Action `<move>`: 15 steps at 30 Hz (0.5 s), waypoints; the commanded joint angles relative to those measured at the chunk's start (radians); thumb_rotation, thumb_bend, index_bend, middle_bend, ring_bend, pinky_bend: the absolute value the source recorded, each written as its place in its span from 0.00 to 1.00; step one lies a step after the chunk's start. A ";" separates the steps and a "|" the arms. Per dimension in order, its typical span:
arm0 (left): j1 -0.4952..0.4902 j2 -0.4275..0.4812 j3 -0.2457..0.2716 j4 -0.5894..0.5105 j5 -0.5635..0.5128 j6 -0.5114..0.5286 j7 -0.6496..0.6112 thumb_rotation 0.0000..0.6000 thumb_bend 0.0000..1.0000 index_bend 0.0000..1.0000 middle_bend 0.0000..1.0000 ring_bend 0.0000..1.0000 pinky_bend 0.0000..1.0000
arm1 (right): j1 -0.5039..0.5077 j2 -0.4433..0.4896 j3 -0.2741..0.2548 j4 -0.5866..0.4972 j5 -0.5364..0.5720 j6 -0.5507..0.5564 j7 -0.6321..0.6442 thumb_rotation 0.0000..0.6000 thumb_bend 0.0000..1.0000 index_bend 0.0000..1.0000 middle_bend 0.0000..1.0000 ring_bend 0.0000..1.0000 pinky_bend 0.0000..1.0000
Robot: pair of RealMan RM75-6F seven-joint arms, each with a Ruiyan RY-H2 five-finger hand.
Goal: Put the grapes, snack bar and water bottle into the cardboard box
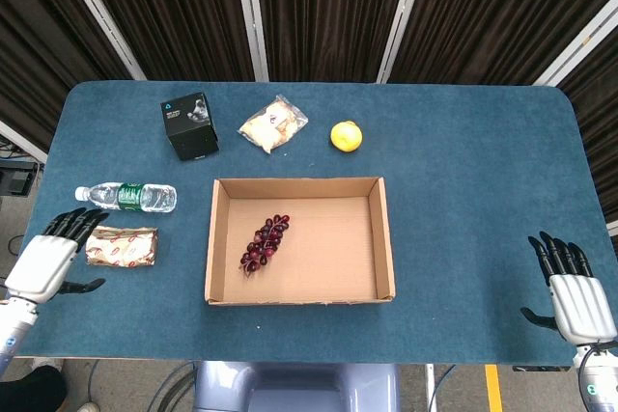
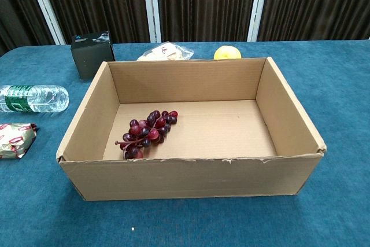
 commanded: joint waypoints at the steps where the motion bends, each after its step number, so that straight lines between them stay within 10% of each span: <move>1: 0.021 -0.064 0.009 0.099 -0.046 -0.045 -0.031 0.97 0.00 0.10 0.09 0.07 0.12 | 0.002 -0.003 0.000 0.001 0.002 -0.005 -0.007 1.00 0.00 0.00 0.00 0.00 0.00; 15: -0.018 -0.254 -0.040 0.358 -0.108 -0.171 -0.090 0.97 0.03 0.12 0.12 0.09 0.13 | 0.000 -0.019 -0.009 -0.012 -0.010 0.003 -0.062 1.00 0.00 0.00 0.00 0.00 0.00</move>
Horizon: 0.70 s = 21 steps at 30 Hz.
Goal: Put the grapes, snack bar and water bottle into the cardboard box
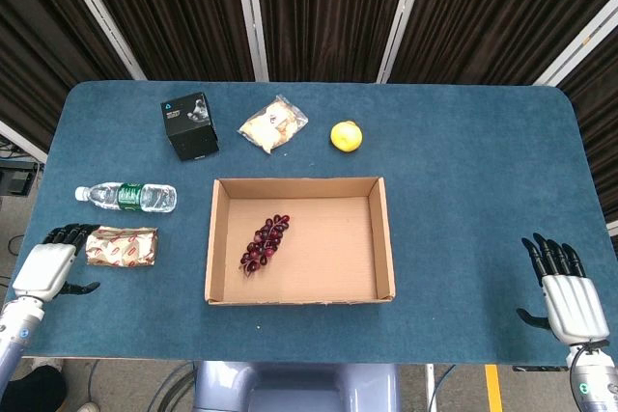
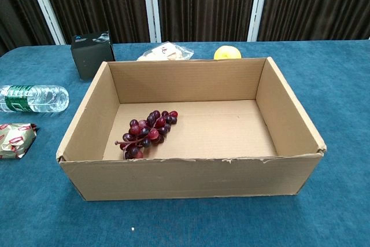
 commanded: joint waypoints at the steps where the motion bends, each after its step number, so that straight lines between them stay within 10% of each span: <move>1: -0.021 -0.054 -0.018 0.073 -0.015 -0.043 -0.026 0.97 0.03 0.12 0.12 0.09 0.13 | -0.003 -0.002 -0.006 -0.008 -0.009 0.004 -0.010 1.00 0.00 0.00 0.00 0.00 0.00; 11: -0.068 -0.159 -0.040 0.219 -0.008 -0.106 -0.070 0.97 0.12 0.27 0.19 0.20 0.21 | 0.007 -0.012 0.002 -0.011 0.026 -0.020 -0.046 1.00 0.00 0.00 0.00 0.00 0.00; 21: -0.062 -0.297 -0.090 0.338 0.028 0.056 -0.101 1.00 0.77 0.85 0.66 0.64 0.52 | 0.013 -0.003 0.003 -0.014 0.036 -0.036 -0.042 1.00 0.00 0.00 0.00 0.00 0.00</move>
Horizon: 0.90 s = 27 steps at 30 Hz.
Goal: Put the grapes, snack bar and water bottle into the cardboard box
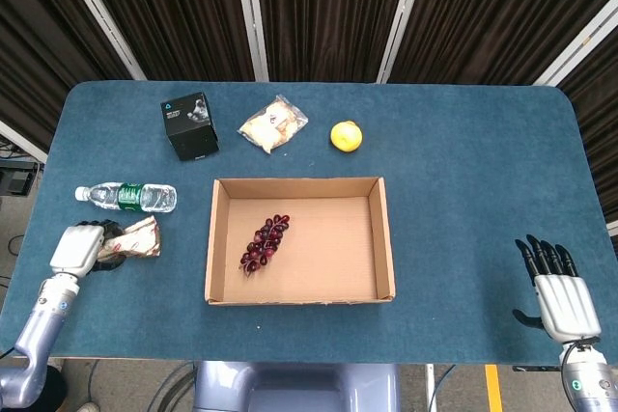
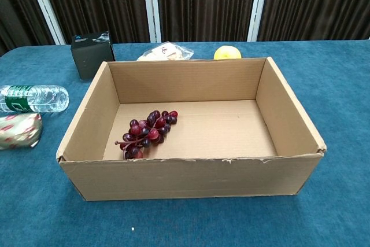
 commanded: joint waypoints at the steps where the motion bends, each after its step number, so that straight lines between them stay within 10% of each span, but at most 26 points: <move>1: 0.012 -0.057 -0.018 0.057 0.040 0.117 -0.015 1.00 0.79 0.86 0.67 0.65 0.52 | -0.004 0.006 -0.003 -0.008 -0.006 0.007 0.003 1.00 0.00 0.00 0.00 0.00 0.00; 15: 0.088 0.133 -0.035 -0.254 0.244 0.593 -0.129 1.00 0.82 0.90 0.72 0.67 0.53 | -0.011 0.021 -0.016 -0.003 -0.027 0.008 0.055 1.00 0.00 0.00 0.00 0.00 0.00; 27: -0.177 0.052 -0.169 -0.431 0.197 0.290 0.063 1.00 0.72 0.85 0.64 0.59 0.50 | -0.017 0.051 -0.013 -0.003 -0.048 0.029 0.124 1.00 0.00 0.00 0.00 0.00 0.00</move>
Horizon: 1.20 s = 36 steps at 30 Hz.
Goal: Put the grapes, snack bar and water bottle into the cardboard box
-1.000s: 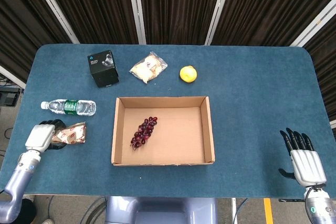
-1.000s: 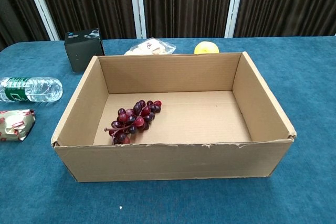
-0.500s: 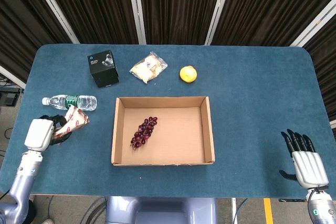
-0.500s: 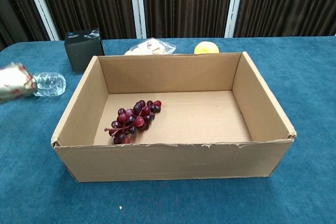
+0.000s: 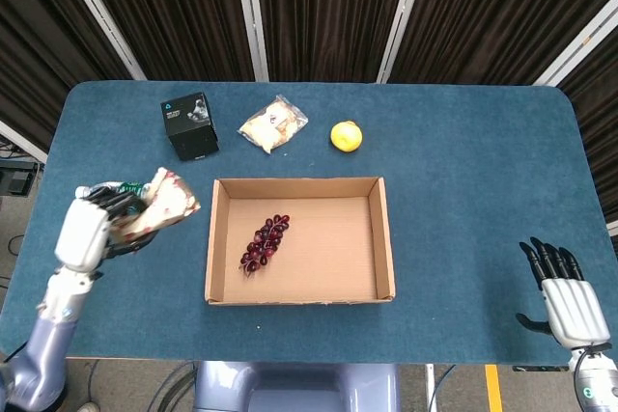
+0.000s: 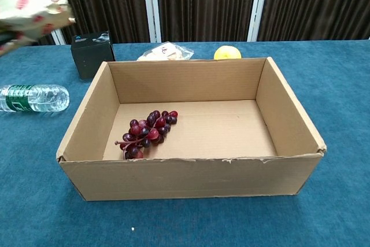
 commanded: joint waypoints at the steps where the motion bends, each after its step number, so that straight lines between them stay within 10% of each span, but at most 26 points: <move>1: -0.136 -0.090 -0.063 0.019 -0.048 -0.175 0.079 1.00 0.62 0.78 0.59 0.55 0.49 | -0.005 0.010 0.006 -0.001 0.003 0.012 0.016 1.00 0.00 0.00 0.00 0.00 0.00; 8: -0.267 -0.099 -0.041 -0.021 -0.124 -0.476 0.121 1.00 0.01 0.00 0.03 0.06 0.26 | -0.009 0.026 0.014 0.004 0.011 0.019 0.046 1.00 0.00 0.00 0.00 0.00 0.00; 16: -0.326 0.065 -0.019 -0.263 -0.292 -0.735 0.217 0.95 0.00 0.00 0.00 0.00 0.14 | -0.018 0.029 0.009 0.015 0.002 0.030 0.064 1.00 0.00 0.00 0.00 0.00 0.00; 27: -0.161 0.256 0.010 -0.406 -0.225 -0.474 0.190 0.94 0.00 0.00 0.00 0.00 0.12 | -0.020 0.023 0.002 0.012 -0.018 0.036 0.050 1.00 0.00 0.00 0.00 0.00 0.00; 36: 0.000 0.368 0.071 -0.258 -0.276 -0.351 0.123 0.94 0.00 0.03 0.00 0.00 0.12 | -0.024 0.011 -0.002 0.001 -0.021 0.040 0.019 1.00 0.00 0.00 0.00 0.00 0.00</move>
